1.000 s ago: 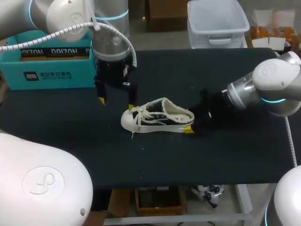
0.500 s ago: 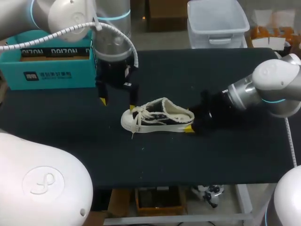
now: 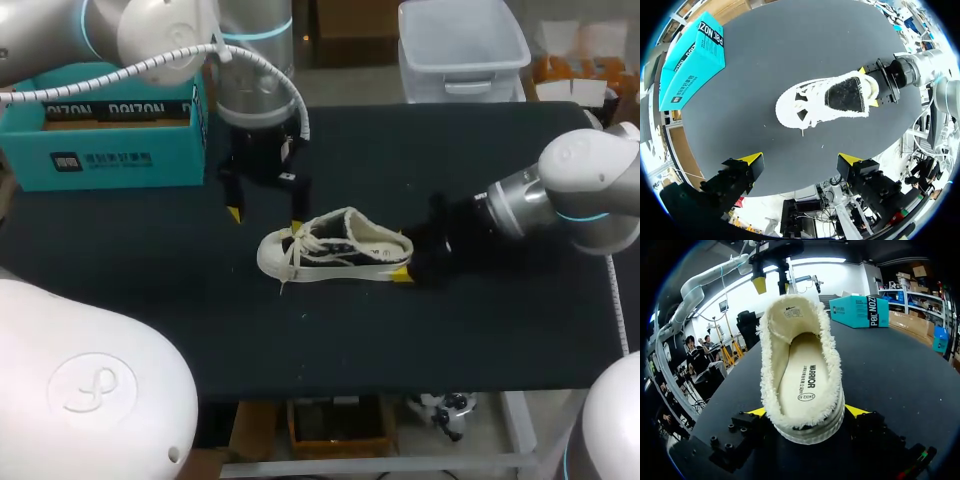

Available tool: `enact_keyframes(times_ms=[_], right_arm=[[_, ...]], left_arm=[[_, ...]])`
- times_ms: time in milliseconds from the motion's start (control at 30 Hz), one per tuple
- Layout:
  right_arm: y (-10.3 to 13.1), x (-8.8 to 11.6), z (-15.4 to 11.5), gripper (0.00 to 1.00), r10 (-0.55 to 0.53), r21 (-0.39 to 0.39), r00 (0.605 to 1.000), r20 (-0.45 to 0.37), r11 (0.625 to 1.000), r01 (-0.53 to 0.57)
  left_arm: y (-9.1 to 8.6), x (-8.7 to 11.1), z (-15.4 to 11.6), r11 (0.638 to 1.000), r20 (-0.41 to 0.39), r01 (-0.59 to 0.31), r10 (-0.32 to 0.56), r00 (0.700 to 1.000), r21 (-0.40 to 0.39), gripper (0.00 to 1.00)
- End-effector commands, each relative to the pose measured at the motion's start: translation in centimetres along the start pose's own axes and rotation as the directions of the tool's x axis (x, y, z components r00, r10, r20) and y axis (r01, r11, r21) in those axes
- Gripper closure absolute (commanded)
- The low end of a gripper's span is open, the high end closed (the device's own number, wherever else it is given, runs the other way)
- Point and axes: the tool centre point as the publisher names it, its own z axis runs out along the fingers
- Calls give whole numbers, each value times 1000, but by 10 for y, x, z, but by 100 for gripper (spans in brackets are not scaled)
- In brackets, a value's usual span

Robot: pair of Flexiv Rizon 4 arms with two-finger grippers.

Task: Open the shoe tongue, take the insole out of the shoe, put the insole back into the shoe, and pack the shoe into the shoebox

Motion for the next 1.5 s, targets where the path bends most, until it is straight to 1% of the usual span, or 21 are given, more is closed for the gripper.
enact_keyframes(times_ms=[33, 133, 333, 400, 433, 467, 500, 567, 700, 900, 1033, 1100, 1167, 1200, 1367, 1400, 1433, 1467, 1500], right_arm=[[-11, -4, 9, 100, 0, -3, 1000, 2, 1000, 0], [-11, -4, 9, 100, 0, -3, 1000, 2, 1000, 0], [-11, -4, 9, 100, 0, -3, 1000, 2, 1000, 0], [-11, -4, 9, 100, 0, -3, 1000, 2, 1000, 0], [-11, -4, 9, 100, 0, -3, 1000, 2, 1000, 0], [-11, -4, 9, 100, 0, -3, 1000, 2, 1000, 0], [-11, -4, 9, 100, 0, -3, 1000, 2, 1000, 0], [-11, -4, 9, 100, 0, -3, 1000, 2, 1000, 0], [-11, -4, 9, 100, 0, -3, 1000, 2, 1000, 0], [-11, -4, 9, 100, 0, -3, 1000, 2, 1000, 0], [-11, -4, 9, 100, 0, -3, 1000, 2, 1000, 0], [-11, -4, 9, 100, 0, -3, 1000, 2, 1000, 0], [-11, -4, 9, 100, 0, -3, 1000, 2, 1000, 0], [-11, -4, 9, 100, 0, -3, 1000, 2, 1000, 0], [-11, -4, 9, 100, 0, -3, 1000, 2, 1000, 0], [-11, -4, 9, 100, 0, -3, 1000, 2, 1000, 0], [-11, -4, 9, 100, 0, -3, 1000, 2, 1000, 0], [-11, -4, 9, 100, 0, -3, 1000, 2, 1000, 0], [-11, -4, 9, 100, 0, -3, 1000, 2, 1000, 0]], left_arm=[[-9, 20, 1, 999, 26, 33, -33, 999, 3, 0], [-15, 29, 1, 998, 26, 60, -60, 998, 5, 0], [-33, 56, 9, 986, 59, 166, -168, 984, 26, 0], [-39, 63, 12, 982, 65, 187, -188, 980, 24, 0], [-40, 66, 14, 978, 71, 206, -208, 976, 34, 2], [-43, 70, 15, 975, 79, 220, -223, 972, 45, 7], [-44, 72, 16, 976, 78, 215, -217, 973, 41, 7], [-45, 76, 18, 968, 89, 245, -250, 964, 61, 7], [-51, 86, 22, 961, 101, 265, -272, 957, 77, 5], [-59, 89, 31, 957, 113, 283, -288, 951, 62, 5], [-64, 88, 40, 953, 133, 298, -303, 944, 57, 11], [-65, 88, 44, 954, 138, 297, -301, 944, 49, 15], [-66, 88, 47, 955, 144, 296, -298, 944, 38, 16], [-66, 88, 49, 954, 148, 297, -299, 943, 38, 19], [-66, 89, 53, 954, 163, 297, -298, 940, 34, 23], [-66, 89, 54, 954, 164, 298, -299, 940, 32, 26], [-65, 88, 54, 954, 165, 298, -299, 940, 32, 35], [-64, 87, 55, 954, 165, 299, -300, 940, 30, 52], [-63, 87, 55, 954, 165, 299, -300, 940, 30, 58]])
